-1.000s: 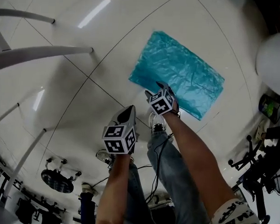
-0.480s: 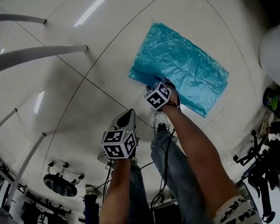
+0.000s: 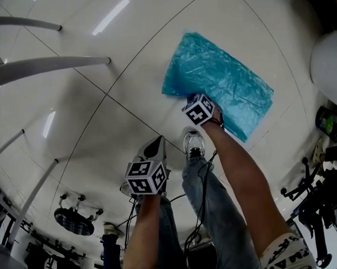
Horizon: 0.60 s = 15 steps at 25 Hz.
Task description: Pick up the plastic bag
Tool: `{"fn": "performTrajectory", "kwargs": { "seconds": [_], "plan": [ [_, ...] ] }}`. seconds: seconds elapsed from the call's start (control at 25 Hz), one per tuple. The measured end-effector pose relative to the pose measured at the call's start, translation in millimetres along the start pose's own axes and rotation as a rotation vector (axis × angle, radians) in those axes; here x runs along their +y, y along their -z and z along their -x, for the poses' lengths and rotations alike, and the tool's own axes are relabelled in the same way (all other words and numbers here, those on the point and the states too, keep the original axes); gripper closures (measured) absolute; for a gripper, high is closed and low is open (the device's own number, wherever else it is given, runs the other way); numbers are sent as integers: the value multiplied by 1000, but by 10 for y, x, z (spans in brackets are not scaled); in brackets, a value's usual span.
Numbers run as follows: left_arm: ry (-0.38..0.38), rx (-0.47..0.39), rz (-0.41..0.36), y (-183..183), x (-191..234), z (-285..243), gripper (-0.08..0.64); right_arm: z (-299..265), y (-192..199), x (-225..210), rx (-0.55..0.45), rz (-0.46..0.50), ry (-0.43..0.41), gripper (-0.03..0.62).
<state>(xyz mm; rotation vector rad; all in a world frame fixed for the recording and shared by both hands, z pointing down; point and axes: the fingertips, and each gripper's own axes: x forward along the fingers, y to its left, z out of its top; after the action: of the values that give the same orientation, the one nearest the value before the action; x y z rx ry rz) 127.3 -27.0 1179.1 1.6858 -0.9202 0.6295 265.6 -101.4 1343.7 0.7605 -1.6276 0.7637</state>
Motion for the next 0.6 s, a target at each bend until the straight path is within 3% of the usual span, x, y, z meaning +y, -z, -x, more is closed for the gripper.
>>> {"fn": "performTrajectory", "kwargs": {
  "seconds": [0.16, 0.32, 0.6],
  "plan": [
    [1, -37, -5, -223, -262, 393, 560, 733, -159, 86, -165, -190, -42, 592],
    [26, -128, -51, -700, -685, 905, 560, 1591, -407, 206, -332, -336, -113, 588],
    [27, -256, -73, -1288, -1477, 2354, 560, 3679, -961, 747, -573, -372, -196, 584]
  ]
}}
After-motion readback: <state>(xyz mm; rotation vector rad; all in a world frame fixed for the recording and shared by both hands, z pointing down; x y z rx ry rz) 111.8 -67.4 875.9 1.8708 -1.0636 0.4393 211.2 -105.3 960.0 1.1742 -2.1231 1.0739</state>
